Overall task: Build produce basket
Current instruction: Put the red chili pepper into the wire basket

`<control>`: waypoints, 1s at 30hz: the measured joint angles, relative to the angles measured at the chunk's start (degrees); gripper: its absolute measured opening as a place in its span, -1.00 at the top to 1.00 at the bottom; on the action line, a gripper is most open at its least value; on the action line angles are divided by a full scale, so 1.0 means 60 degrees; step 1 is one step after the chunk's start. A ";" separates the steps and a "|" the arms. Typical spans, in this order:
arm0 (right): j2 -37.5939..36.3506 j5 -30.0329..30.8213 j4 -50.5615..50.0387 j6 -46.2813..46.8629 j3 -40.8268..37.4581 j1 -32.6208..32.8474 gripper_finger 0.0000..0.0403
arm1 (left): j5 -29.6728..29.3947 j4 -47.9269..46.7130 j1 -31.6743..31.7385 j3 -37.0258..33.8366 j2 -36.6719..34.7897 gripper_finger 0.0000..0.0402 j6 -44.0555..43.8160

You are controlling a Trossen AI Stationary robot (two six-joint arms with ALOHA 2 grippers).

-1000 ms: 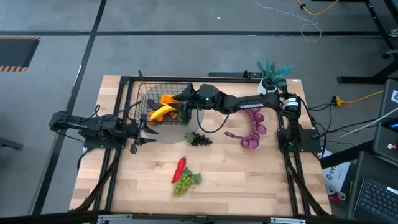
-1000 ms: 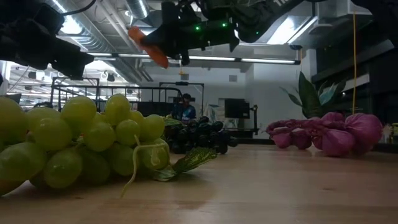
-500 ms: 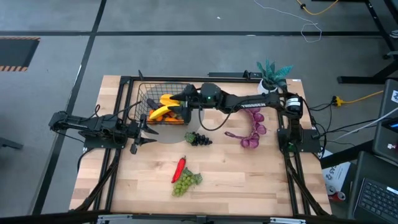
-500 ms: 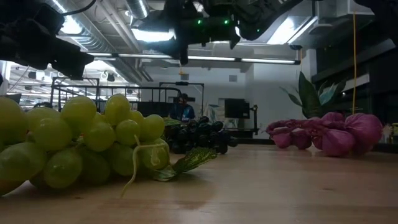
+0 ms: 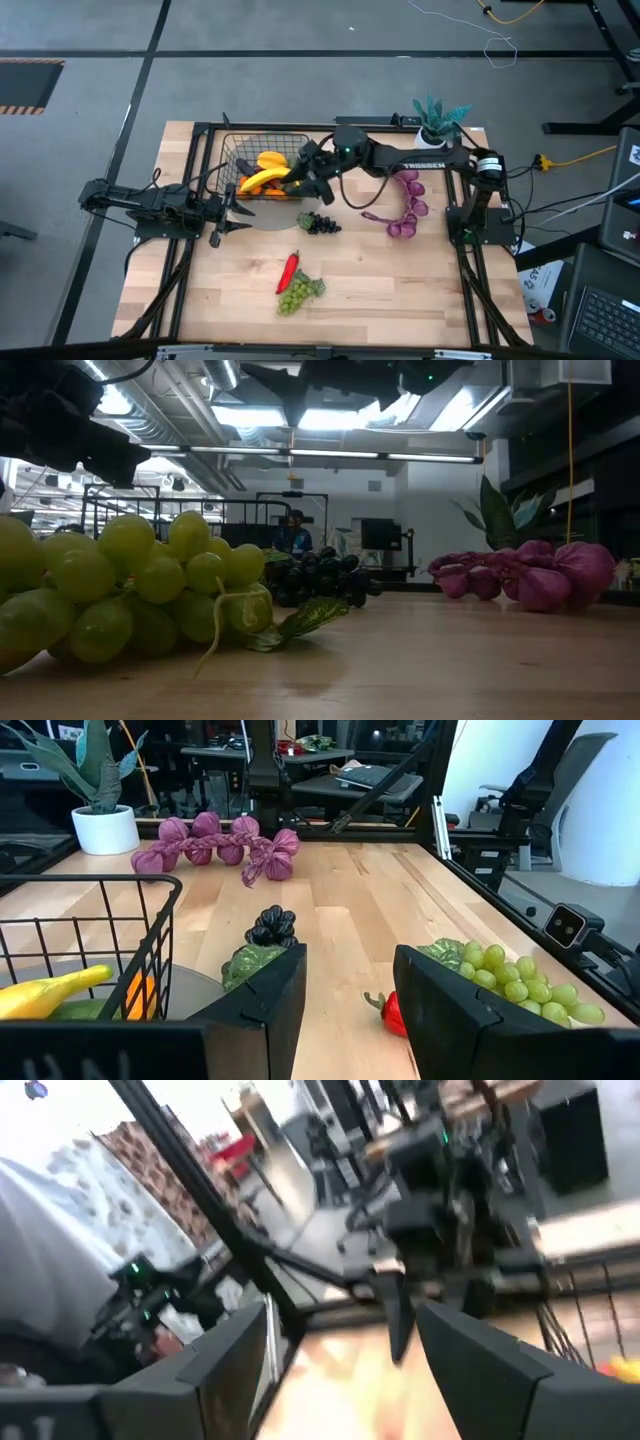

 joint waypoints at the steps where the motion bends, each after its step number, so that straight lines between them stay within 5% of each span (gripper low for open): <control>1: -0.0081 0.0001 -0.0456 -0.0158 0.0000 0.0044 -0.29 | 0.0000 0.0000 0.0000 0.0000 0.0000 0.27 0.0000; 4: -0.0249 0.0539 -0.1706 -0.0971 0.0000 0.0302 -0.28 | 0.0000 0.0000 0.0000 0.0000 0.0000 0.27 0.0004; 11: -0.0375 0.4967 -0.4477 -0.2044 0.0004 0.1579 -0.27 | 0.0003 0.0000 0.0000 0.0000 0.0000 0.27 0.0007; 15: -0.0375 0.6446 -0.5858 -0.1530 0.0004 0.2281 -0.27 | 0.0000 0.0000 0.0000 0.0000 0.0000 0.27 0.0007; 22: -0.0375 0.7723 -0.7240 -0.0112 -0.0026 0.3269 -0.27 | 0.0000 0.0000 0.0000 0.0000 0.0000 0.27 0.0011; 30: -0.0233 0.7829 -0.7852 0.1490 -0.0106 0.4008 -0.27 | 0.0000 0.0000 0.0000 0.0000 0.0000 0.27 0.0010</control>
